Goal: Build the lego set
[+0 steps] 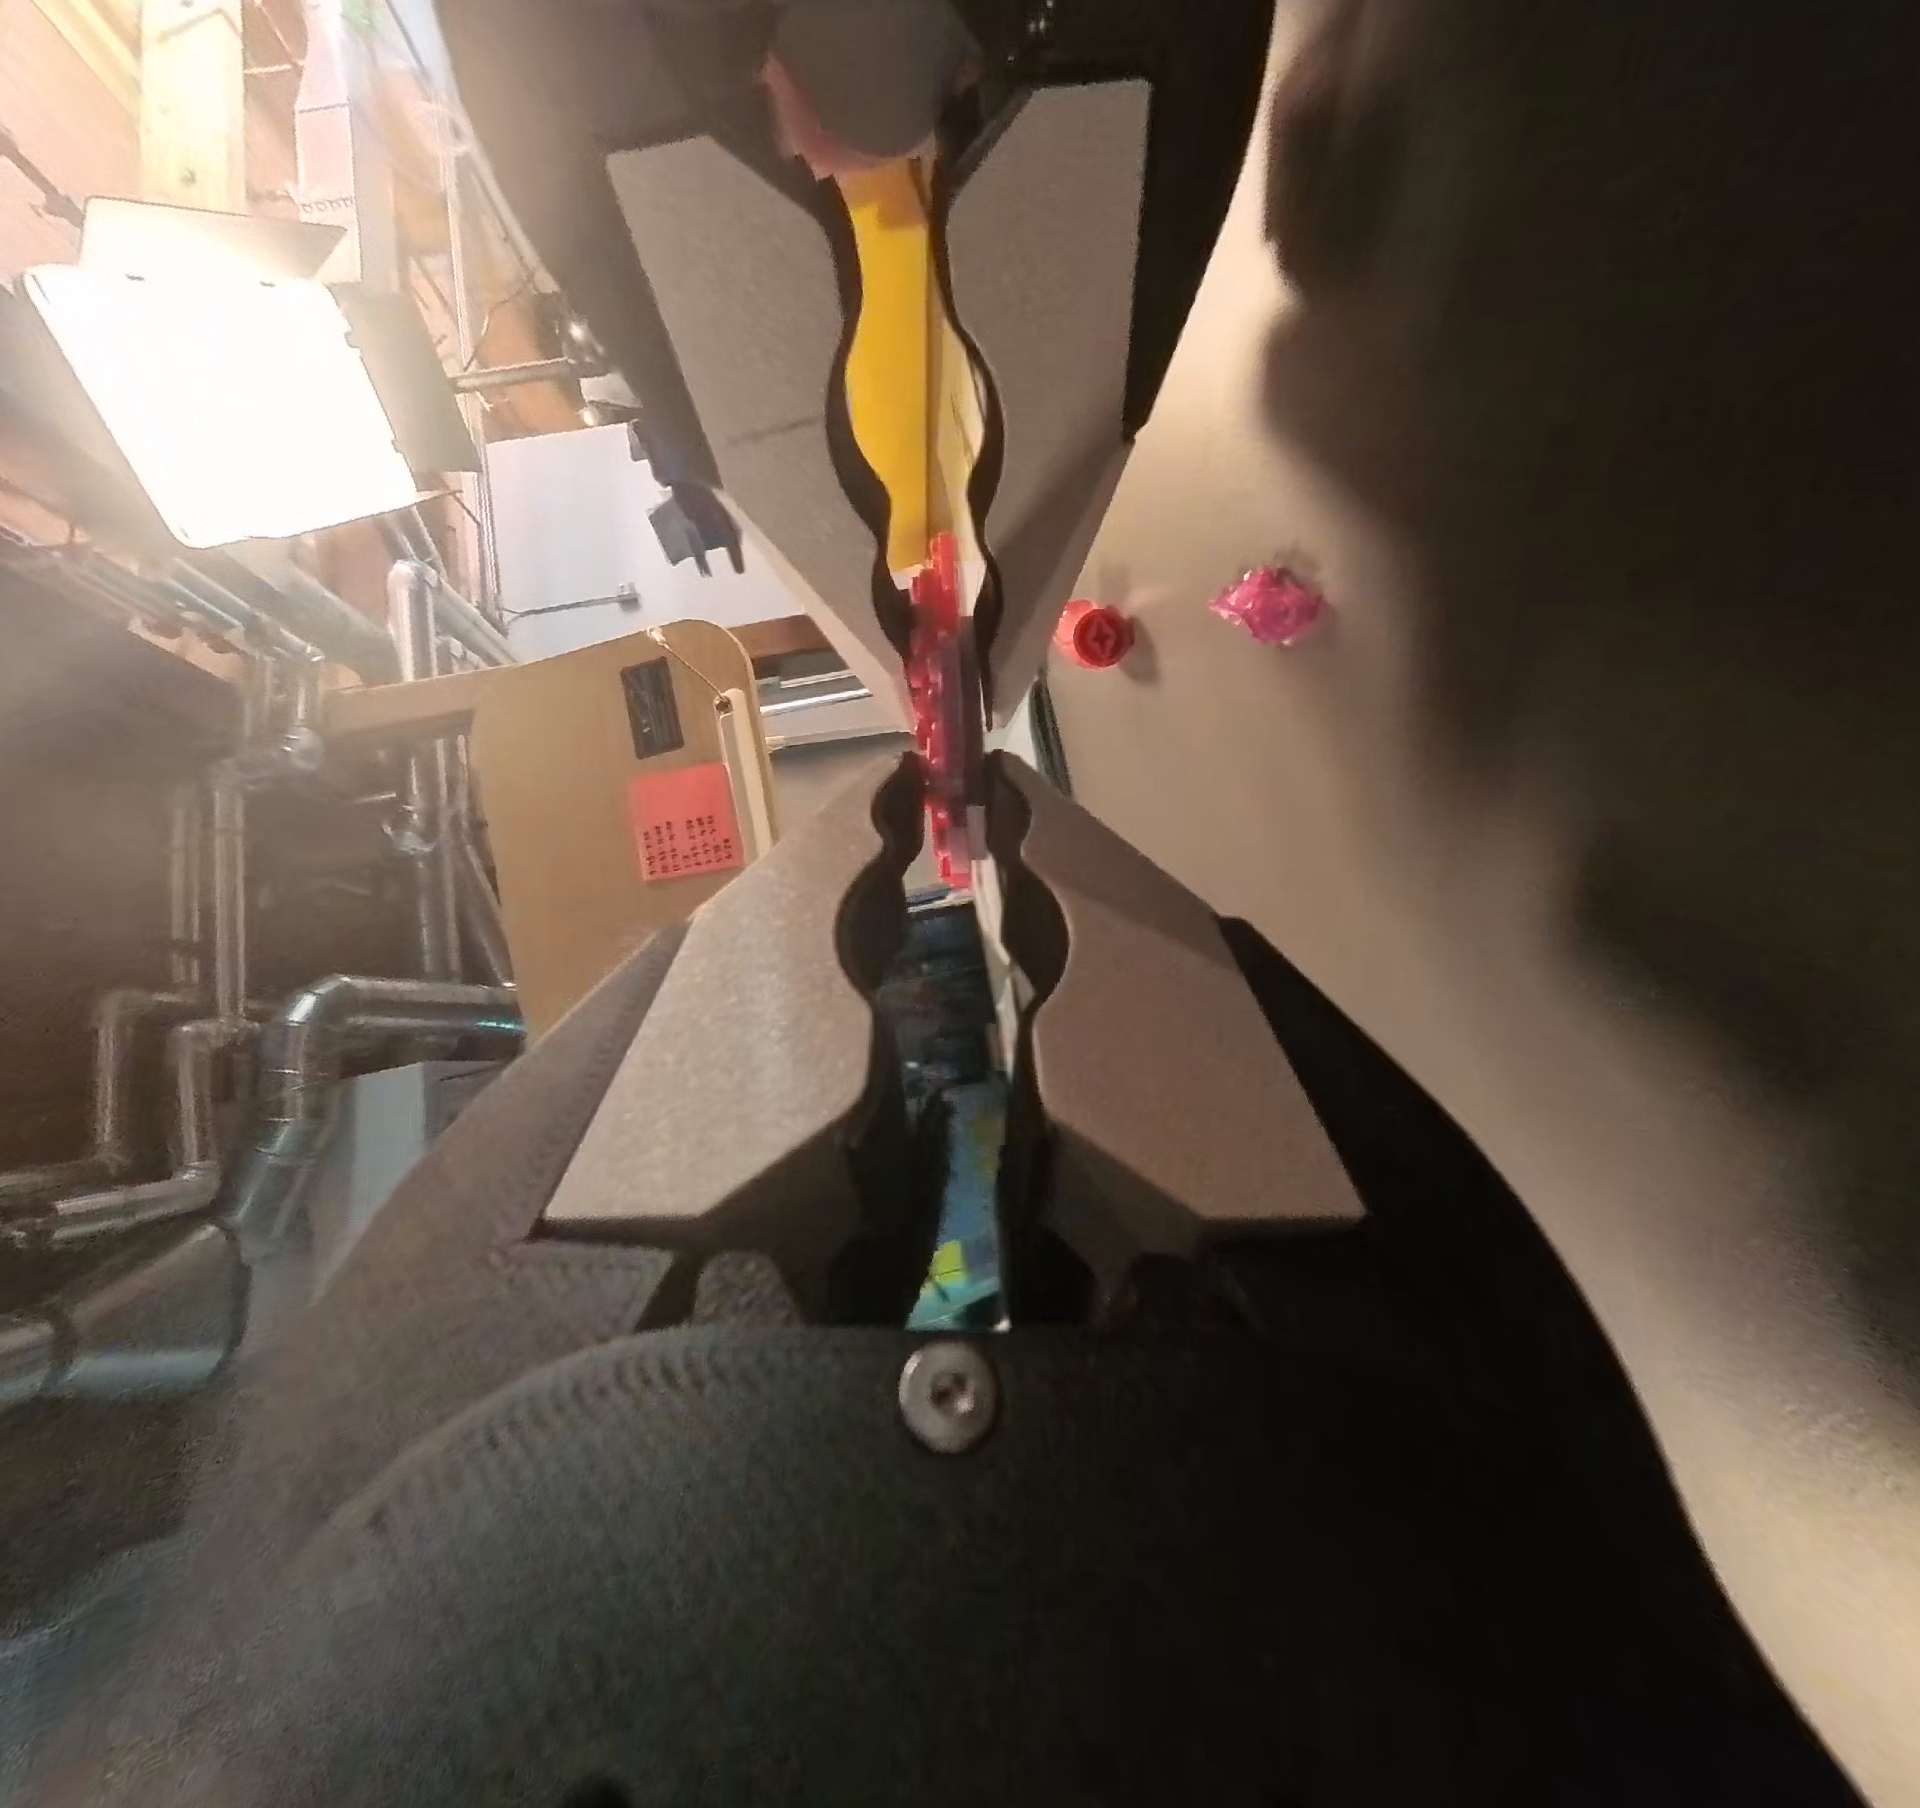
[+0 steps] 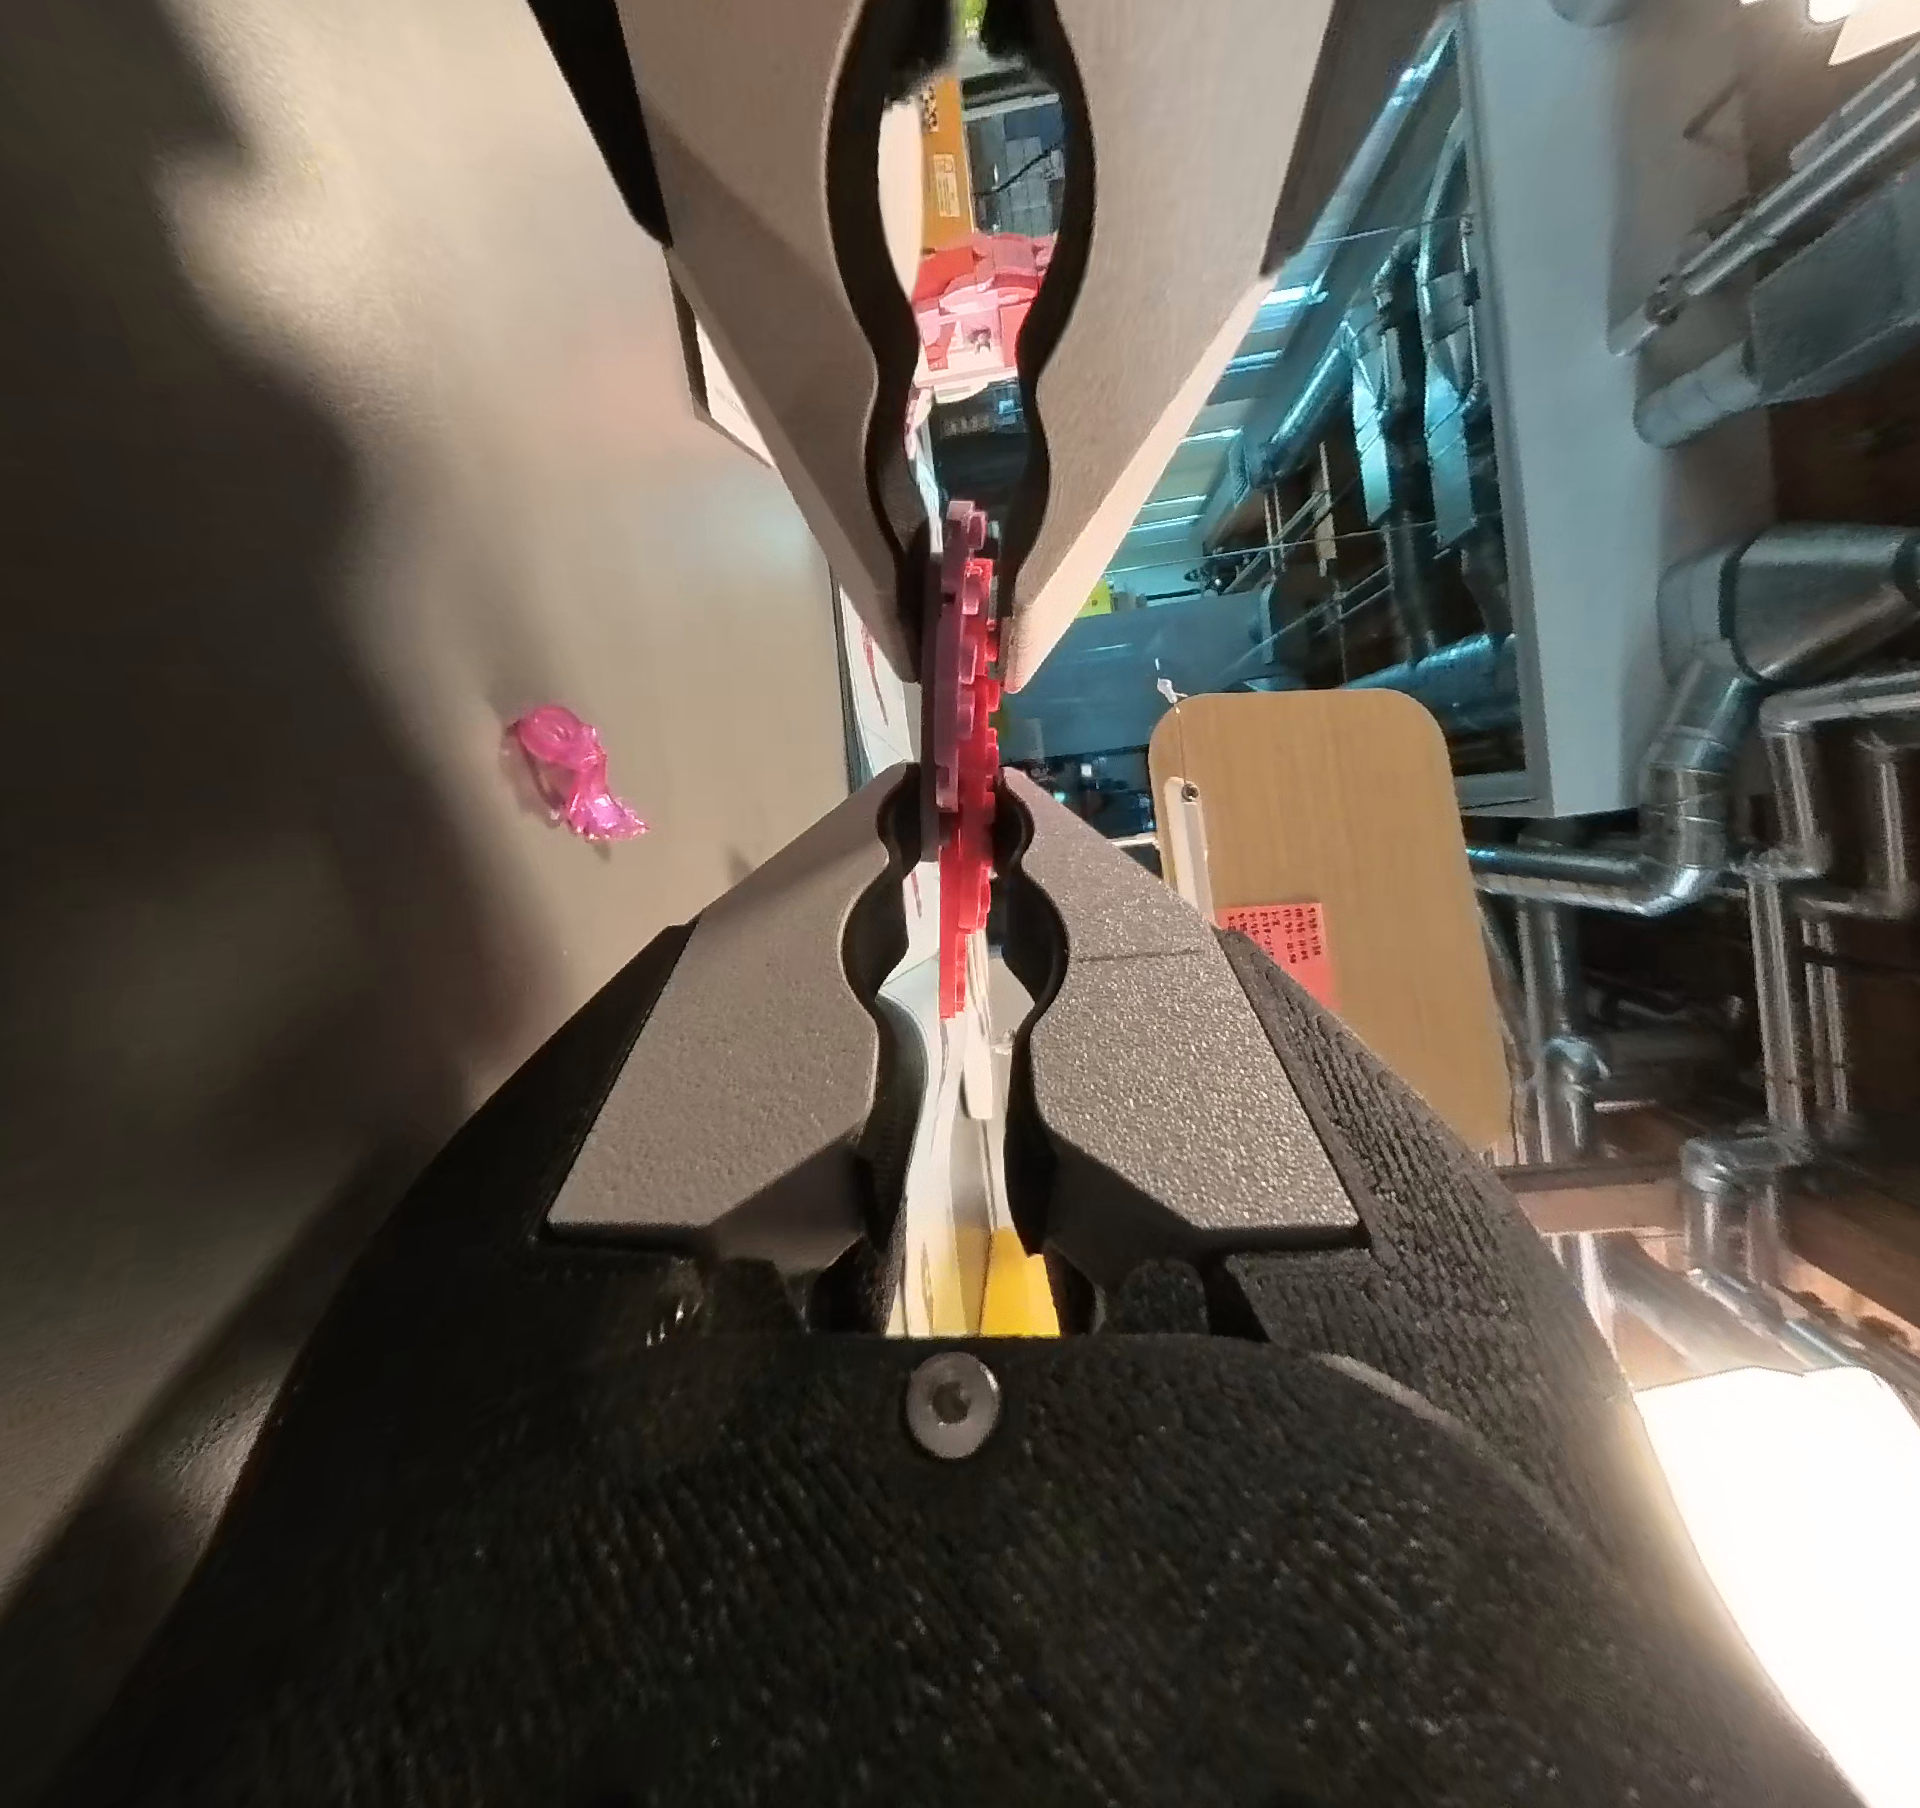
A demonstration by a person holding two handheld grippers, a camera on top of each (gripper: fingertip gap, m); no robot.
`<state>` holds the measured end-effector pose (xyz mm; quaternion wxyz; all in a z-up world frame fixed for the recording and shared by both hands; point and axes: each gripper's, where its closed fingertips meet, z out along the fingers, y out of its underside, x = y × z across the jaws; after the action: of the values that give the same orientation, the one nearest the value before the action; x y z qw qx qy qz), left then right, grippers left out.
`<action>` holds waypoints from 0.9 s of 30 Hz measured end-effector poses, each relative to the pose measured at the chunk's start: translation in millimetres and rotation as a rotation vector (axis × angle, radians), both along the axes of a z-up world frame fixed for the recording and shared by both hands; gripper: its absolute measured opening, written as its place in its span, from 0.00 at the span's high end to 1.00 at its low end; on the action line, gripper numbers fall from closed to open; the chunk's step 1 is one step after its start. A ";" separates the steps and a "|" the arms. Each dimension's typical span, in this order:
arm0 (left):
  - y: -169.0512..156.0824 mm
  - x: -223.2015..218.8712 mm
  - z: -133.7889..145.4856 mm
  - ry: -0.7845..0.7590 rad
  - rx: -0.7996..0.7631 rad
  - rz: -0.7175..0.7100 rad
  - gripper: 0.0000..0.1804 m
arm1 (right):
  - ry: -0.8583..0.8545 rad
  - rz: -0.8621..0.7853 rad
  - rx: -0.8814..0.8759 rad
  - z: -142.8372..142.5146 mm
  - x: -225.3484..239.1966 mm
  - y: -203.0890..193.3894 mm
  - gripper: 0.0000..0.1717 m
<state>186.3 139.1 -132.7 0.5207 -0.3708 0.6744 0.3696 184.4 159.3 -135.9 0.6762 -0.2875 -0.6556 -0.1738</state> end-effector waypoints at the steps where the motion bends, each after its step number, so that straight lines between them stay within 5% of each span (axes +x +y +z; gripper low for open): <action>1: 0.4 0.1 -0.6 -0.044 -0.027 0.004 0.94 | 0.001 0.000 -0.004 -0.1 0.1 0.3 0.94; 3: -0.1 0.0 -0.2 -0.208 -0.120 0.029 0.93 | 0.010 0.003 -0.009 0.7 -0.3 0.4 0.94; 6: -3.7 -4.2 5.1 -0.465 -0.297 0.092 0.70 | 0.012 0.006 0.001 1.6 -0.8 -0.5 0.94; 12: -13.5 -7.2 17.6 -0.890 -0.610 0.136 0.63 | 0.023 0.003 0.039 5.8 0.0 -0.7 0.94; 17: -15.9 -25.2 29.9 -1.012 -0.561 0.210 0.66 | 0.008 -0.121 0.047 7.1 23.9 20.6 0.94; 21: -33.1 -38.6 39.6 -1.143 -0.589 0.225 0.66 | -0.152 -0.234 -0.012 -18.0 63.3 38.2 0.94; 27: -56.7 -50.2 44.6 -1.326 -0.696 0.223 0.62 | -0.263 -0.184 -0.063 -20.8 81.7 31.3 0.94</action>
<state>136.0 82.4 -88.1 0.6297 -0.7243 0.2562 -0.1146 266.1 190.6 -156.7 0.5564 -0.3420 -0.7146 -0.2503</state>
